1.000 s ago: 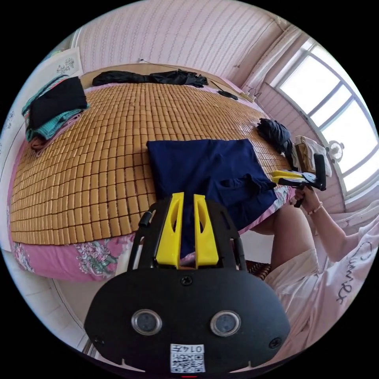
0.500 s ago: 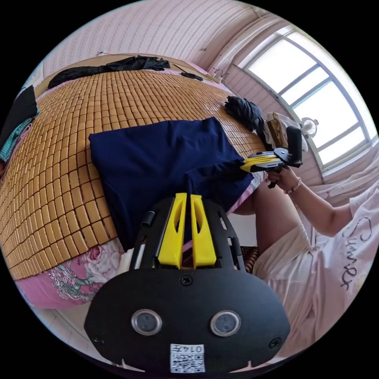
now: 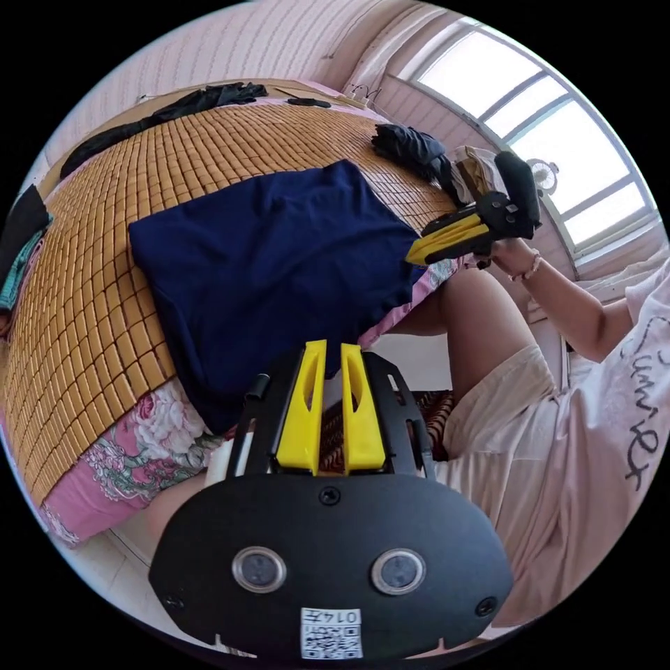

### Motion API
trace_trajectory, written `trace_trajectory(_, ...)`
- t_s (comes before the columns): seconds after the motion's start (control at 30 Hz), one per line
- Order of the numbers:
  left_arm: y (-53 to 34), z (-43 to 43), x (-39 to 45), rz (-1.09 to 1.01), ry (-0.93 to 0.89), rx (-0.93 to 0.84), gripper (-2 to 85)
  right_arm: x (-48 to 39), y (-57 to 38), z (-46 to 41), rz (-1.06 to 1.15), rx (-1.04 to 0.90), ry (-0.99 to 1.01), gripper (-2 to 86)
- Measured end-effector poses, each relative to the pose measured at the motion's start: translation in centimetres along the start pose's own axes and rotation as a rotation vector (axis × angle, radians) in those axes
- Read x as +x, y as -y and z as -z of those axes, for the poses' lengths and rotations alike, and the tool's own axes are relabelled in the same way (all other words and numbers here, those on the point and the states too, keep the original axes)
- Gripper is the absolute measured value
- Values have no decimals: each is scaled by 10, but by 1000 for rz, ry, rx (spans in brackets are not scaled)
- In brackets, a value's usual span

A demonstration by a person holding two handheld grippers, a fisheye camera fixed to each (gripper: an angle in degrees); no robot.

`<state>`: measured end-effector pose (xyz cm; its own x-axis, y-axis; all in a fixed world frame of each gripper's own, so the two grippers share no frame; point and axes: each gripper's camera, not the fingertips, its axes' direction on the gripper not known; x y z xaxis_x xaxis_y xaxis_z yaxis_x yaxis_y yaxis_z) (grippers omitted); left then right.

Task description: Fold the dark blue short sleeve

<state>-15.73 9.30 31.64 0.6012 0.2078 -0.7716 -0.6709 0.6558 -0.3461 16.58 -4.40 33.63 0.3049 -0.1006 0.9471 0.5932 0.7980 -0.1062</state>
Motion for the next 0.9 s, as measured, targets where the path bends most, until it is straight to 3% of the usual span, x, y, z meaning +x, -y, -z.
trace_trajectory(0.23, 29, -71, 49, -94, 46, -56, 49, 40, 105, -43, -66, -73, -225, -3)
trace_trajectory(0.27, 28, -76, 51, -99, 57, -69, 49, 48, 112, -61, -67, -164, -211, -4)
trace_trajectory(0.33, 23, -88, 58, -120, 72, -60, 47, 53, 114, -60, -51, -121, -194, -4)
trace_trajectory(0.43, 19, -95, 62, -109, 34, -50, 39, 65, 123, -54, -32, -211, -111, -5)
trace_trajectory(0.6, 15, -97, 81, -154, 26, -14, -4, 85, 141, -54, -26, -225, -166, -5)
trace_trajectory(0.8, 5, -116, 98, -199, 79, -18, -4, 106, 120, -34, -77, -139, -116, -3)
trace_trajectory(0.9, -1, -109, 113, -238, 78, 46, 22, 113, 66, 10, -184, 45, -59, 2)
